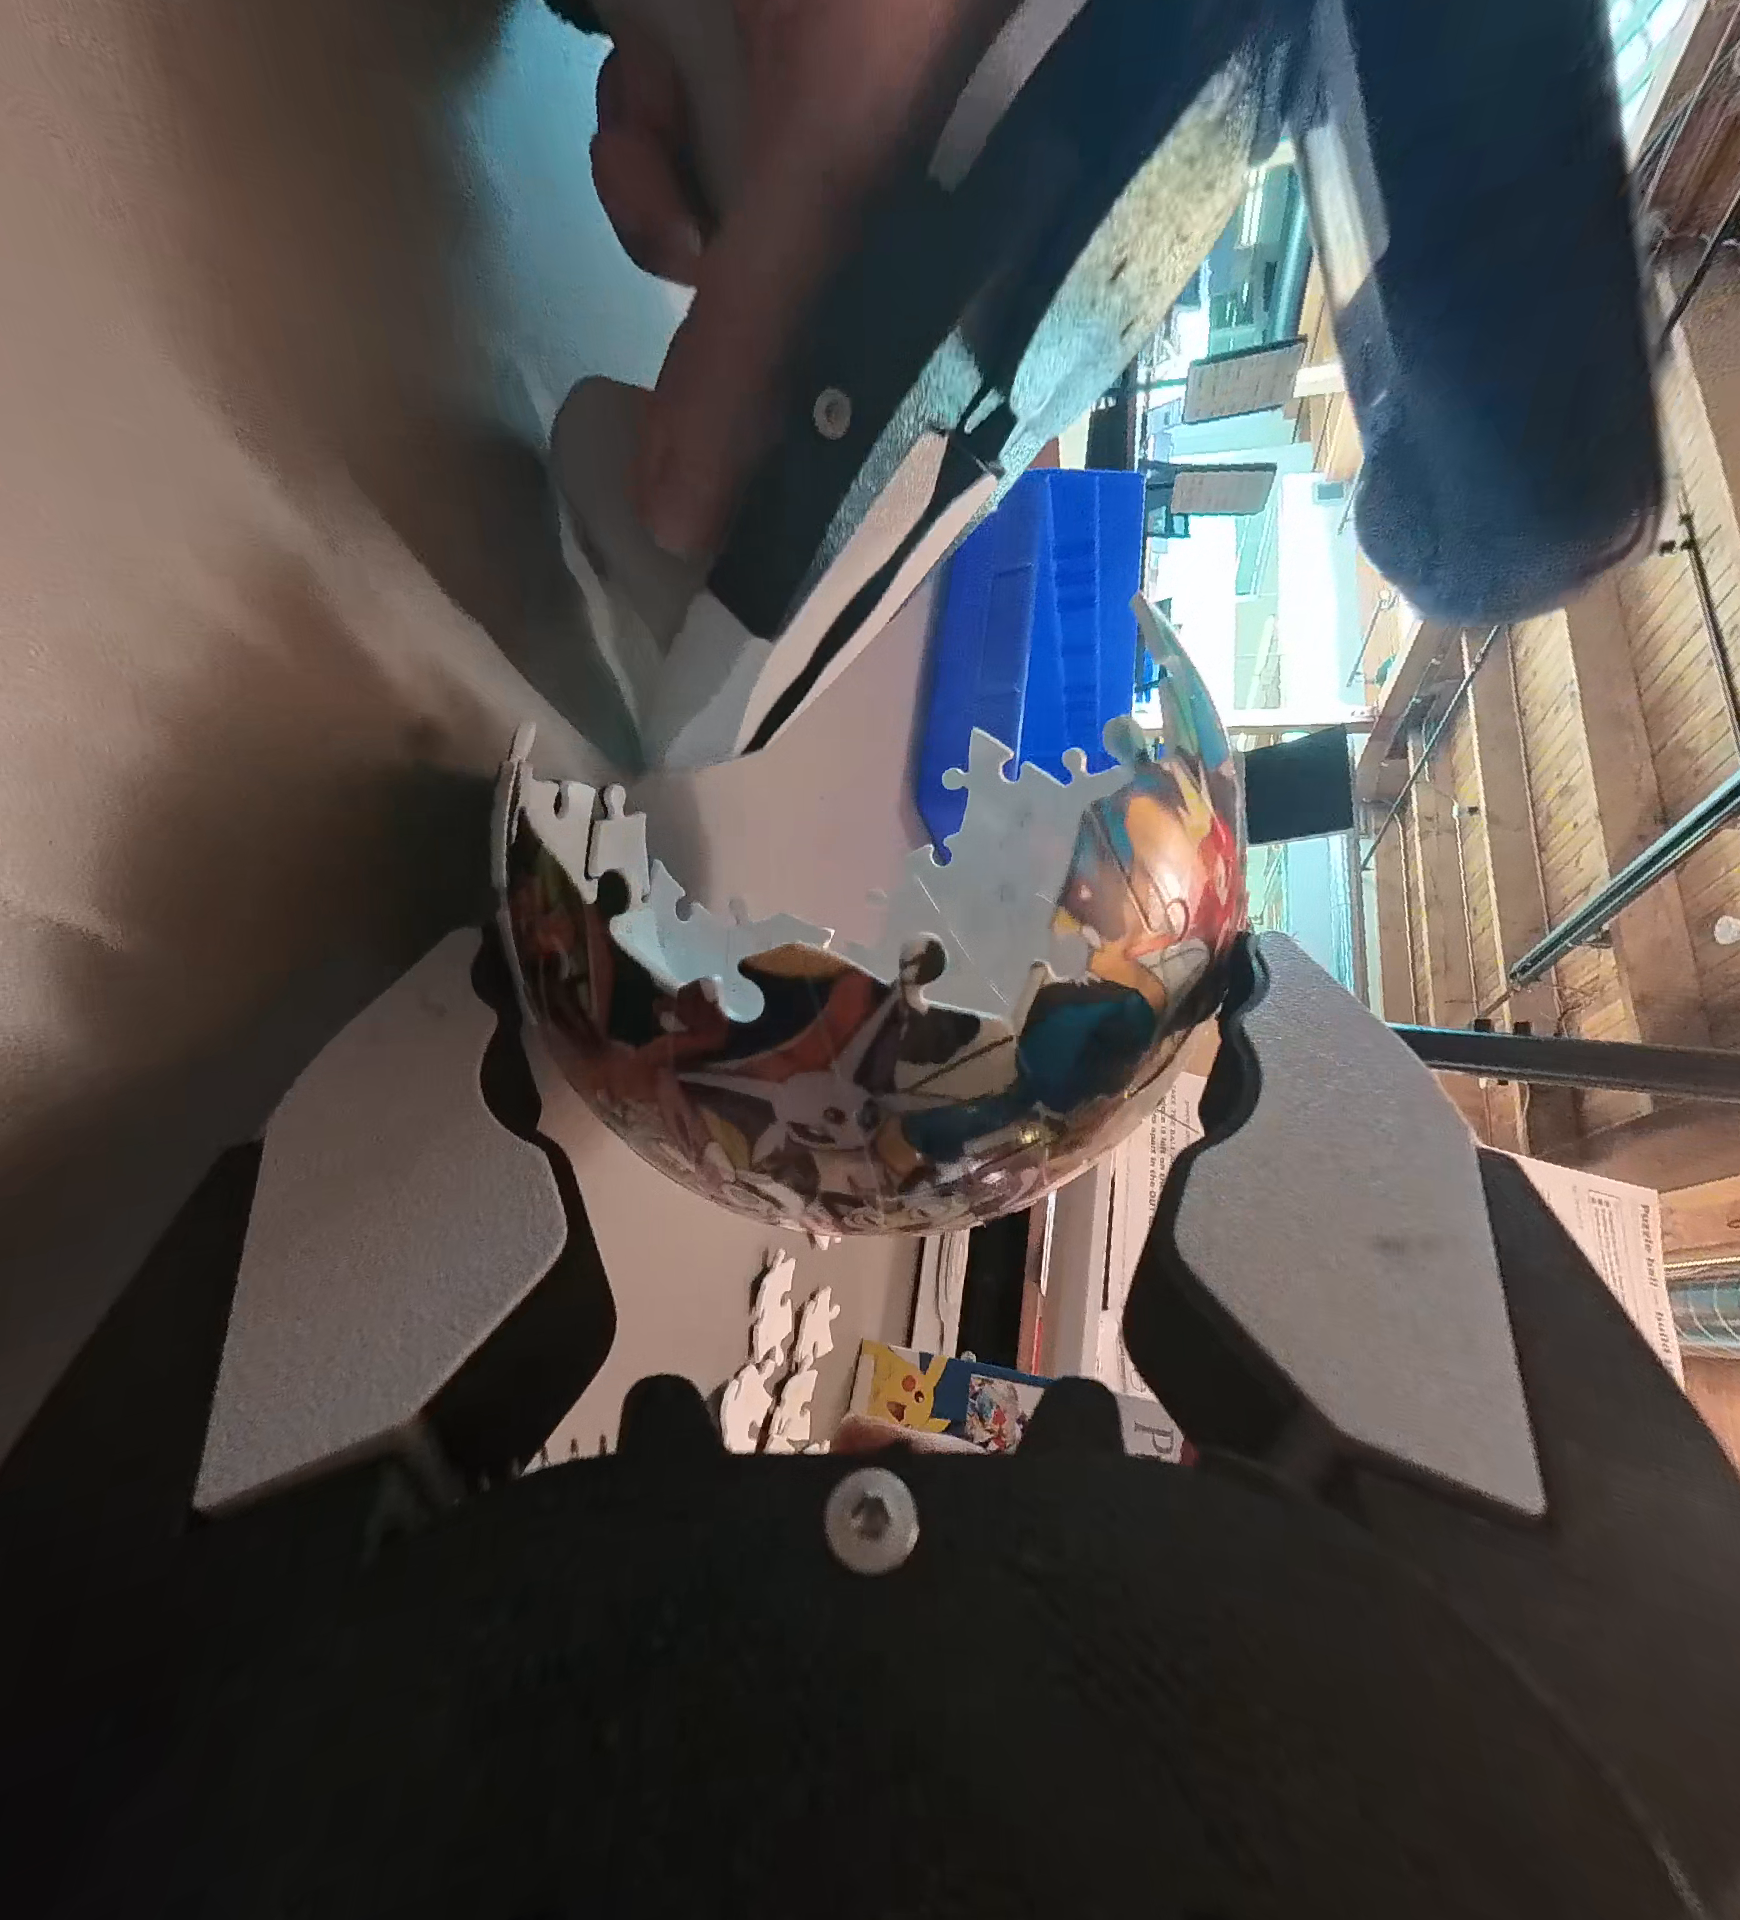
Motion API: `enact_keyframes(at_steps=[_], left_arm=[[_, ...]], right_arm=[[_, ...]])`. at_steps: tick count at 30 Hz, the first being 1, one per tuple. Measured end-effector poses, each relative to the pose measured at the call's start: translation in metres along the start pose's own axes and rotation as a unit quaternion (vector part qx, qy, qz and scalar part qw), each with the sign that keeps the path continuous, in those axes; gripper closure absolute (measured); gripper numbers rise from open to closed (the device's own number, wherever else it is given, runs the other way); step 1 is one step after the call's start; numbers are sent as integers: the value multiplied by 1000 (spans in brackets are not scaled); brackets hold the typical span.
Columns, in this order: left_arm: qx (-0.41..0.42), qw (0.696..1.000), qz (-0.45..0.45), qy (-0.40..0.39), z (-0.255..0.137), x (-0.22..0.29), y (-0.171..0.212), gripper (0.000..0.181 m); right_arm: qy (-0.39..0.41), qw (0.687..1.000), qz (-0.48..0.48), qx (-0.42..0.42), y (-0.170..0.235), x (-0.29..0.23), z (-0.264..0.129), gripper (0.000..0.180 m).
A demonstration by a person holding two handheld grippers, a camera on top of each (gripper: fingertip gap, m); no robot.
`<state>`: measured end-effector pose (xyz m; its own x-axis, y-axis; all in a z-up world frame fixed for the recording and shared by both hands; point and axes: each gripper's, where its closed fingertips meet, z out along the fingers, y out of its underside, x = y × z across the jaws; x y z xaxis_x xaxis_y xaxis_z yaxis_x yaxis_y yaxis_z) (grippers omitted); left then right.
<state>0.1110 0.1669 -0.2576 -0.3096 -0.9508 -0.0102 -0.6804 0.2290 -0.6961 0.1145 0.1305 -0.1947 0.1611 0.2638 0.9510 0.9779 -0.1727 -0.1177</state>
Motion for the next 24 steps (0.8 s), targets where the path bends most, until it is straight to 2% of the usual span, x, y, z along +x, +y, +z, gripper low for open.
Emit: enact_keyframes(at_steps=[7, 14, 20, 24], left_arm=[[-5, 1000, -8, 23, 7, 11, -6, 180], [-4, 1000, 3, 0, 5, 6, -5, 178], [64, 994, 88, 14, -1, 17, -23, 178], [56, 988, 143, 15, 6, 21, -25, 181]], right_arm=[[4, 1000, 8, 8, -2, 0, 1, 54], [8, 1000, 7, 13, -1, 0, 0, 54], [8, 1000, 13, 18, 0, 1, 1, 54], [10, 1000, 11, 20, -2, 1, 1, 55]])
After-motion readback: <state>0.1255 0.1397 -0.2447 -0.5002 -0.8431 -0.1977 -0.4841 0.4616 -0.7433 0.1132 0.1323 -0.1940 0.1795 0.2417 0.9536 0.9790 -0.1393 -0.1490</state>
